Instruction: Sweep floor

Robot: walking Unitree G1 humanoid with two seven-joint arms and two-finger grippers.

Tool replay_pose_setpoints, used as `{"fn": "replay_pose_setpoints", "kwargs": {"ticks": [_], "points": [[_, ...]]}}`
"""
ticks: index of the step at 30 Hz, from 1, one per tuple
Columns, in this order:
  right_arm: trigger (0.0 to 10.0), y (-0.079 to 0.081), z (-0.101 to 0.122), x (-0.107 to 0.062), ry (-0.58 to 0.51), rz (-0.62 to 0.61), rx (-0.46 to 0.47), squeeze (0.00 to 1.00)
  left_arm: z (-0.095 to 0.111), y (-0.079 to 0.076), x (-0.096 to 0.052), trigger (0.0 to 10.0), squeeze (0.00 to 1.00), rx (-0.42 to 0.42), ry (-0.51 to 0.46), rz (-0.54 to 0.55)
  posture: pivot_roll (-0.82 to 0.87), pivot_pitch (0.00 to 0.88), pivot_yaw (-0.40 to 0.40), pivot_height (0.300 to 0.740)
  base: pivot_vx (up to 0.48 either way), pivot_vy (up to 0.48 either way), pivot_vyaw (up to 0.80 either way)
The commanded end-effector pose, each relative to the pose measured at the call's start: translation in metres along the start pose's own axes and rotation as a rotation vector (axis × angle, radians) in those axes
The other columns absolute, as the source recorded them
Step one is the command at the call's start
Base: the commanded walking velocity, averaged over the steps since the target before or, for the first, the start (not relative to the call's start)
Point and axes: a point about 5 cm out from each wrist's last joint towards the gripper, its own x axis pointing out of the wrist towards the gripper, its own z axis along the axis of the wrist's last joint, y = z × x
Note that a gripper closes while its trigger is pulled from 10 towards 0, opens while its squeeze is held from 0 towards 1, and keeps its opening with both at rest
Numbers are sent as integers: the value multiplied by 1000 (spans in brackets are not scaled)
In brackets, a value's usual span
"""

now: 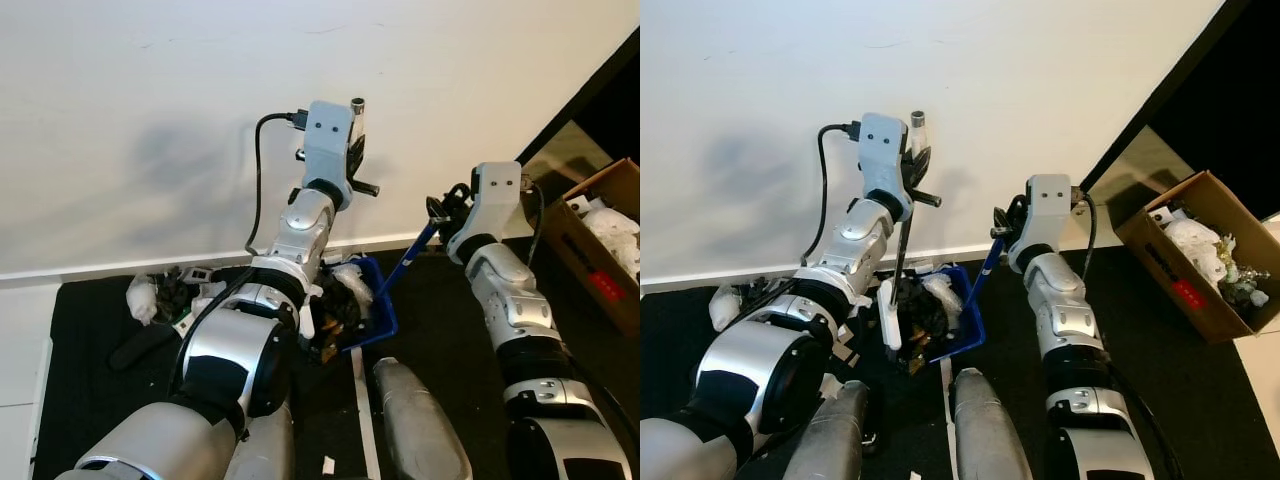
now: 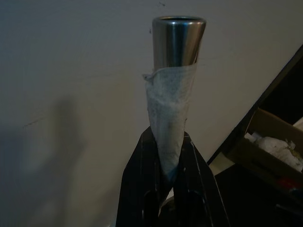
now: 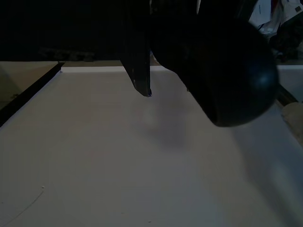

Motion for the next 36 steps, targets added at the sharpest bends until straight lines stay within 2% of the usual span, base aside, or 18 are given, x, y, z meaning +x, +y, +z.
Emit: {"fn": "replay_pose_setpoints", "kwargs": {"ticks": [1, 4, 7, 9, 11, 12, 13, 18, 21, 23, 27, 28, 30, 31, 33, 34, 36], "points": [[10000, 21, -45, -6, 180, 73, 106, 0, 15, -40, 11, 10000, 0, -114, -63, -71, -38, 211, 7, 740, 0, 0, 0], [10000, 26, -46, -6, 181, 86, 112, 0, 21, -43, 14, 10000, 0, -119, -78, -76, -38, 203, 10, 740, 0, 0, 0], [10000, 33, -47, -6, 180, 94, 215, 0, 32, -43, 19, 10000, 0, -145, -109, -64, -35, 180, 15, 740, 0, 0, 0], [10000, 33, -47, -6, 180, 94, 215, 0, 32, -43, 19, 10000, 0, -145, -109, -64, -35, 180, 15, 740, 0, 0, 0], [10000, 39, -48, -6, 187, 114, 315, 0, 38, -43, 21, 10000, 0, -158, -126, -67, -30, 163, 19, 740, 0, 0, 0], [10000, 39, -48, -6, 187, 114, 315, 0, 38, -43, 21, 10000, 0, -158, -126, -67, -30, 163, 19, 740, 0, 0, 0], [10000, 45, -49, -5, 191, 135, 409, 0, 43, -45, 23, 10000, 0, -167, -142, -74, -26, 149, 23, 740, 0, 0, 0], [10000, 46, -48, -4, 192, 140, 489, 0, 51, -44, 25, 10000, 0, -187, -165, -77, -21, 134, 30, 740, 0, 0, 0], [10000, 39, -45, -3, 180, 120, 556, 0, 64, -38, 28, 10000, 0, -189, -206, -89, -15, 123, 38, 740, 0, 0, 0], [10000, 33, -44, -3, 171, 112, 575, 0, 75, -31, 30, 10000, 0, -191, -238, -100, -13, 120, 44, 740, 0, 0, 0], [10000, 24, -45, -5, 170, 98, 582, 0, 104, -3, 29, 10000, 0, -167, -314, -130, -10, 113, 63, 740, 0, 0, 0], [10000, 22, -45, -5, 166, 96, 585, 0, 110, 7, 27, 10000, 0, -137, -313, -151, -6, 108, 70, 740, 0, 0, 0], [10000, 19, -44, -6, 161, 95, 587, 0, 116, 17, 25, 10000, 0, -100, -307, -174, -4, 106, 71, 740, 0, 0, 0], [10000, 19, -44, -6, 161, 95, 587, 0, 116, 17, 25, 10000, 0, -100, -307, -174, -4, 106, 71, 740, 0, 0, 0], [10000, 15, -43, -7, 155, 96, 581, 0, 116, 40, 14, 10000, 0, 42, -258, -218, 4, 98, 71, 740, 0, 0, 0], [10000, 9, -42, -8, 150, 100, 576, 0, 110, 70, -4, 10000, 0, 194, -186, -242, 9, 97, 69, 740, 0, 0, 0], [10000, 8, -42, -8, 150, 100, 575, 0, 108, 76, -8, 10000, 0, 221, -170, -245, 9, 97, 69, 740, 0, 0, 0]]}}
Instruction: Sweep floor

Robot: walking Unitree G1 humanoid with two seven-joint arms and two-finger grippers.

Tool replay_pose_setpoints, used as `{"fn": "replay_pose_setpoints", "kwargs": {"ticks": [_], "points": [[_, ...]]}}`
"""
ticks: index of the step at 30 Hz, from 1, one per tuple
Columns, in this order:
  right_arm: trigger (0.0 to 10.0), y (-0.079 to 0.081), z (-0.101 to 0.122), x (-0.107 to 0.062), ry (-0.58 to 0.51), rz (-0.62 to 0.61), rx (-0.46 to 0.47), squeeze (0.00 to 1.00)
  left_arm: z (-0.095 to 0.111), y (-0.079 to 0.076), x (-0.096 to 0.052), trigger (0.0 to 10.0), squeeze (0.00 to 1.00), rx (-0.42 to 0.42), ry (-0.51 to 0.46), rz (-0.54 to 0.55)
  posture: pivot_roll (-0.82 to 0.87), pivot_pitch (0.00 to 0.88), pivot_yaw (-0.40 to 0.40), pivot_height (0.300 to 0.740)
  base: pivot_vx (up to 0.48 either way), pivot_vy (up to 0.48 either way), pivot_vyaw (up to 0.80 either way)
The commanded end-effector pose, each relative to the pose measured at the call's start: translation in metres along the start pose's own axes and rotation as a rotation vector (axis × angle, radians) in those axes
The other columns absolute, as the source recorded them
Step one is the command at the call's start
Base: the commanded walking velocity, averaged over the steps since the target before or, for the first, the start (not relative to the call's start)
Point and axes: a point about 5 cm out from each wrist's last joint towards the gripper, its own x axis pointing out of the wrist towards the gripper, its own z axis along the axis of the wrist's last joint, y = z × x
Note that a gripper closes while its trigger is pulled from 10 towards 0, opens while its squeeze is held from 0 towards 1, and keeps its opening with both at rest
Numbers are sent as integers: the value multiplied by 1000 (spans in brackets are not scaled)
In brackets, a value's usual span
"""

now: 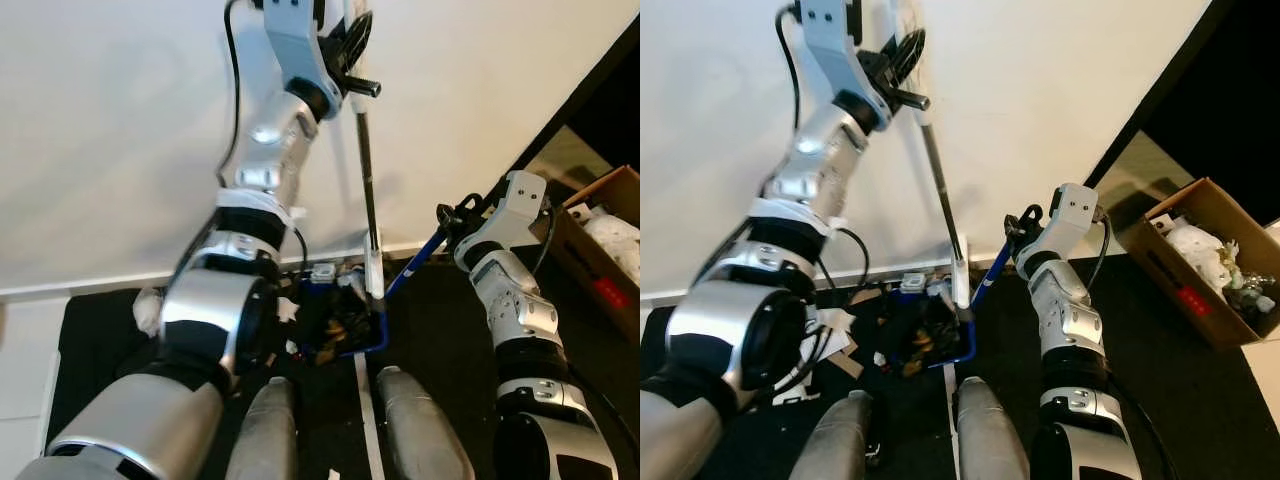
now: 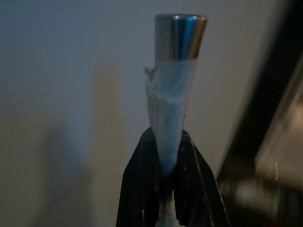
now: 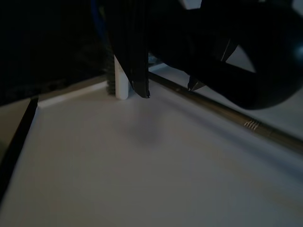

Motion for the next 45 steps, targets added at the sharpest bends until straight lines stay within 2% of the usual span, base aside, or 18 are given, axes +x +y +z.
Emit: {"fn": "replay_pose_setpoints", "kwargs": {"ticks": [1, 5, 6, 10, 14, 17, 19, 20, 21, 24, 25, 28, 31, 33, 37, 45], "points": [[10000, 17, -35, 0, 128, 137, 227, 0, -1, 5, -9, 10000, 0, 70, 37, -39, 12, 93, 63, 740, 0, 0, 0], [10000, 5, -28, -6, 128, 155, 209, 0, 11, 46, -55, 10000, 0, 75, 33, 42, 27, 92, 50, 740, 0, 0, 0], [10000, 5, -28, -6, 128, 155, 209, 0, 11, 46, -55, 10000, 0, 75, 33, 42, 27, 92, 50, 740, 0, 0, 0], [10000, -5, -28, -11, 148, 170, 183, 0, 22, 65, -74, 10000, 0, 67, 10, 107, 36, 91, 41, 740, 0, 0, 0], [10000, -14, -28, -16, 160, 167, 178, 0, 20, 71, -89, 10000, 0, 144, 69, 86, 36, 90, 41, 740, 0, 0, 0], [10000, -20, -26, -19, 159, 159, 178, 0, 24, 79, -97, 10000, 0, 178, 64, 121, 35, 90, 41, 740, 0, 0, 0], [10000, -20, -26, -19, 159, 159, 178, 0, 24, 79, -97, 10000, 0, 178, 64, 121, 35, 90, 41, 740, 0, 0, 0], [10000, -25, -23, -22, 157, 158, 179, 0, 34, 86, -102, 10000, 0, 172, 30, 160, 39, 86, 42, 740, 0, 0, 0], [10000, -25, -23, -22, 157, 158, 179, 0, 34, 86, -102, 10000, 0, 172, 30, 160, 39, 86, 42, 740, 0, 0, 0], [10000, -31, -14, -28, 152, 200, 187, 0, 31, 92, -113, 10000, 0, 186, 90, 154, 40, 85, 45, 740, 0, 0, 0], [10000, -31, -14, -28, 152, 200, 187, 0, 31, 92, -113, 10000, 0, 186, 90, 154, 40, 85, 45, 740, 0, 0, 0], [10000, -39, -4, -35, 155, 248, 182, 0, 1, 90, -129, 10000, 0, 173, 198, 167, 38, 80, 49, 740, 0, 0, 0], [10000, -50, 4, -42, 148, 246, 165, 0, -20, 81, -137, 10000, 0, 153, 248, 165, 37, 78, 48, 740, 0, 0, 0], [10000, -52, 6, -43, 145, 244, 165, 0, -22, 79, -138, 10000, 0, 149, 251, 164, 37, 78, 48, 740, 0, 0, 0], [10000, -70, 23, -54, 118, 218, 100, 0, -35, 63, -140, 10000, 0, 141, 263, 149, 27, 81, 48, 740, 0, 0, 0], [10000, -86, 49, -62, 72, 190, 23, 0, -34, 66, -143, 10000, 0, 175, 241, 211, 28, 83, 46, 740, 0, 0, 0]]}}
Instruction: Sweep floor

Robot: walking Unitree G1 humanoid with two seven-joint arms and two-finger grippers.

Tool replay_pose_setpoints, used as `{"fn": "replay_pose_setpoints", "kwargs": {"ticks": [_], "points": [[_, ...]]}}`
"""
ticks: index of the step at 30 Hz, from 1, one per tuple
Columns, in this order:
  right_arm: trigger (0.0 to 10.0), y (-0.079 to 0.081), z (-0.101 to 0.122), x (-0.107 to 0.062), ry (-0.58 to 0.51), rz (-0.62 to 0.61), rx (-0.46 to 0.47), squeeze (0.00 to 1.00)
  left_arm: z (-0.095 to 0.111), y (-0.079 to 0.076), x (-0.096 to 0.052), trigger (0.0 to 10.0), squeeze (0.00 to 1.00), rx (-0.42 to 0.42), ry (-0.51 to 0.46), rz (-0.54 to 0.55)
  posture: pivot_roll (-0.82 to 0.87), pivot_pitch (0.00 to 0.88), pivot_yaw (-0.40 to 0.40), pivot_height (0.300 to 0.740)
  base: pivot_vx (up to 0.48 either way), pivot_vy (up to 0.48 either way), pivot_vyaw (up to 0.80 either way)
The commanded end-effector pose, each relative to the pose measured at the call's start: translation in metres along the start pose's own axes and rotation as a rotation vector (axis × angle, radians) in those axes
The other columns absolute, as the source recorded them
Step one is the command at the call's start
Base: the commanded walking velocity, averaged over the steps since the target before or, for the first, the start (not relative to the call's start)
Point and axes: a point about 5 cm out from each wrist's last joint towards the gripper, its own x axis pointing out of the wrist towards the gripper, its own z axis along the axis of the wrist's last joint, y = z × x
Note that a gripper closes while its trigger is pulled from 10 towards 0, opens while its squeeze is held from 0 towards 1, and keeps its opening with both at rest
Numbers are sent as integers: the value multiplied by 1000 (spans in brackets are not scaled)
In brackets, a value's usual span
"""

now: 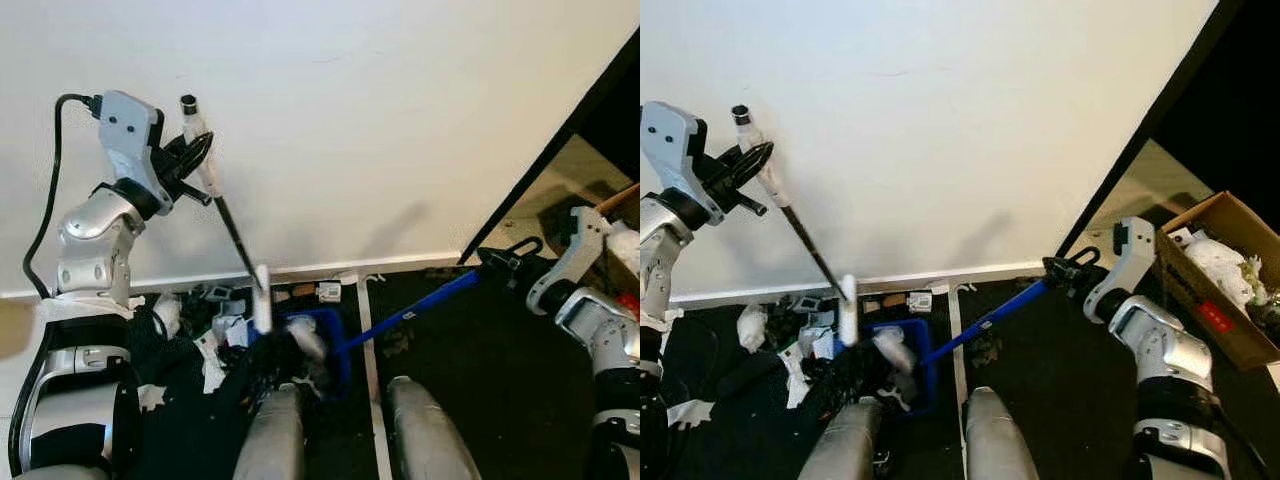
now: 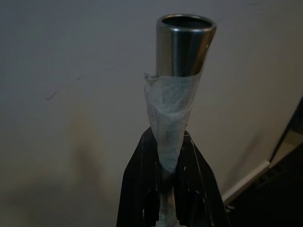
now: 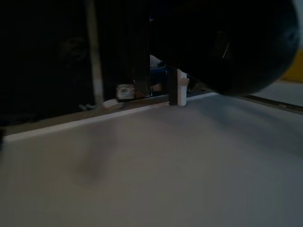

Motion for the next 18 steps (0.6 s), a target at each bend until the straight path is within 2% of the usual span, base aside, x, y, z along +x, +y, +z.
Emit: {"fn": "replay_pose_setpoints", "kwargs": {"ticks": [1, 6, 8, 15, 18], "points": [[10000, 3, 15, -2, -87, 64, 14, 0, 0, 2, -2, 10000, 0, 30, -5, 24, 28, 83, 46, 740, 0, 0, 0], [10000, -10, 38, -13, -146, 18, -45, 0, -3, 0, -5, 10000, 0, 22, -1, 38, 29, 78, 44, 740, 0, 0, 0], [10000, -21, 52, -23, -174, -36, -69, 0, -8, -4, -7, 10000, 0, 13, 8, 38, 28, 76, 45, 740, 0, 0, 0], [10000, -30, 60, -32, -184, -88, -84, 0, -16, -13, -7, 10000, 0, -11, 23, 30, 25, 70, 47, 740, 0, 0, 0], [10000, -31, 56, -30, -186, -105, -91, 0, -23, -25, -5, 10000, 0, -33, 30, 15, 22, 60, 52, 740, 0, 0, 0]]}}
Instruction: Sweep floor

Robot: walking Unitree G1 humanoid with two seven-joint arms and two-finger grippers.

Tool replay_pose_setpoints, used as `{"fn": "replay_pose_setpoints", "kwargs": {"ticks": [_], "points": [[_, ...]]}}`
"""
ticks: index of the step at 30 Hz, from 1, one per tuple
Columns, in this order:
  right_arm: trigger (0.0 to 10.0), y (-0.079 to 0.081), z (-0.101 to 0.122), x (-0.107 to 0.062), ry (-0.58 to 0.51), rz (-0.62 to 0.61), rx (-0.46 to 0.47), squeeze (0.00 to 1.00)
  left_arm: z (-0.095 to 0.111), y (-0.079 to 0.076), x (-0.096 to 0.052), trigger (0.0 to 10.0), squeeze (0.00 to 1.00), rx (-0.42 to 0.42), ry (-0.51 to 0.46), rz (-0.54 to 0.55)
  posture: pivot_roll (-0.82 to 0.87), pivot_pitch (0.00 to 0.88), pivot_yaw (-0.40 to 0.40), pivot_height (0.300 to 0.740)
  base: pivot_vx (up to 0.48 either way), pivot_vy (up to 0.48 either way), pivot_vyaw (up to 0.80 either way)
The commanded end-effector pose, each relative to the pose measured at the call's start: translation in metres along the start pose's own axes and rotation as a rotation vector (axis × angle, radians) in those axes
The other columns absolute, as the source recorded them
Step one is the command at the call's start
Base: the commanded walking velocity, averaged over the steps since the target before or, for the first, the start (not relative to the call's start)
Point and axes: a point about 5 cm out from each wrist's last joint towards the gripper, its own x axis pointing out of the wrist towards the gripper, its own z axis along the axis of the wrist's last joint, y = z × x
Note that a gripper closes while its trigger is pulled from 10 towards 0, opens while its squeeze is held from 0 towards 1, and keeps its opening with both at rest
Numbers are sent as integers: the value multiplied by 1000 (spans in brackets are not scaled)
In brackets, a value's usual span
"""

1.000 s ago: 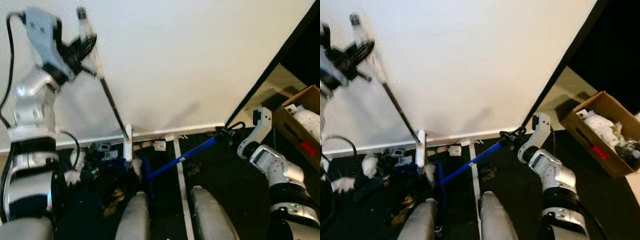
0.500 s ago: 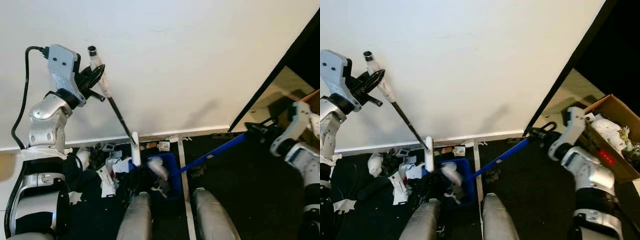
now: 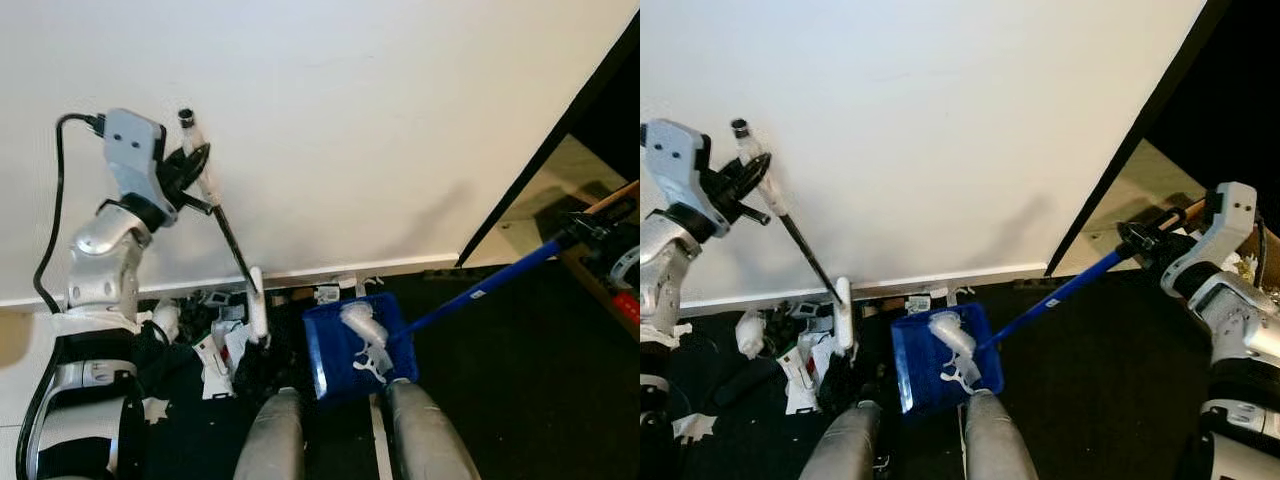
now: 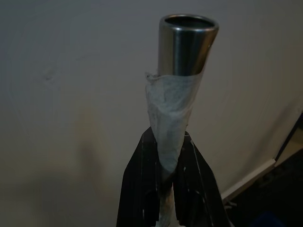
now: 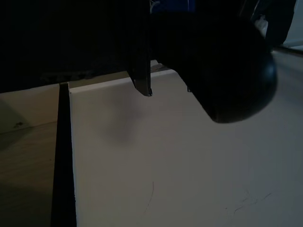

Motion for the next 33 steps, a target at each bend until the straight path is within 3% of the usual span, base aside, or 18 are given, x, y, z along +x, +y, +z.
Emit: {"fn": "replay_pose_setpoints", "kwargs": {"ticks": [1, 9, 10, 20, 26, 29, 32, 33], "points": [[10000, 0, -1, 1, -37, -4, 27, 0, 0, -11, 2, 10000, 0, 3, -23, -18, 22, 59, 52, 740, 0, 0, 0], [10000, 12, -18, 15, -24, -3, 16, 0, -16, -33, 7, 10000, 0, -43, 8, -15, 10, 0, 57, 740, 0, 0, 0], [10000, 16, -17, 19, -23, 5, 8, 0, -16, -31, 10, 10000, 0, -43, 14, 1, 8, 40, 52, 740, 0, 0, 0], [10000, 26, -8, 39, -26, 8, -43, 0, -6, -26, 33, 10000, 0, 8, 29, 61, 25, 70, 50, 740, 0, 0, 0], [10000, 19, -2, 41, -29, -45, -82, 0, -8, -24, 36, 10000, 0, 57, 58, 4, 18, 82, 56, 740, 0, 0, 0], [10000, 14, 2, 42, -65, -106, -64, 0, -12, -13, 35, 10000, 0, 15, 76, 69, 10, 94, 59, 740, 0, 0, 0], [10000, 14, 4, 43, -87, -130, -53, 0, -15, -13, 34, 10000, 0, 4, 82, 77, 11, 96, 61, 740, 0, 0, 0], [10000, 16, 8, 46, -103, -134, -62, 0, -17, -16, 35, 10000, 0, 2, 90, 68, 14, 137, 55, 740, 0, 0, 0]]}}
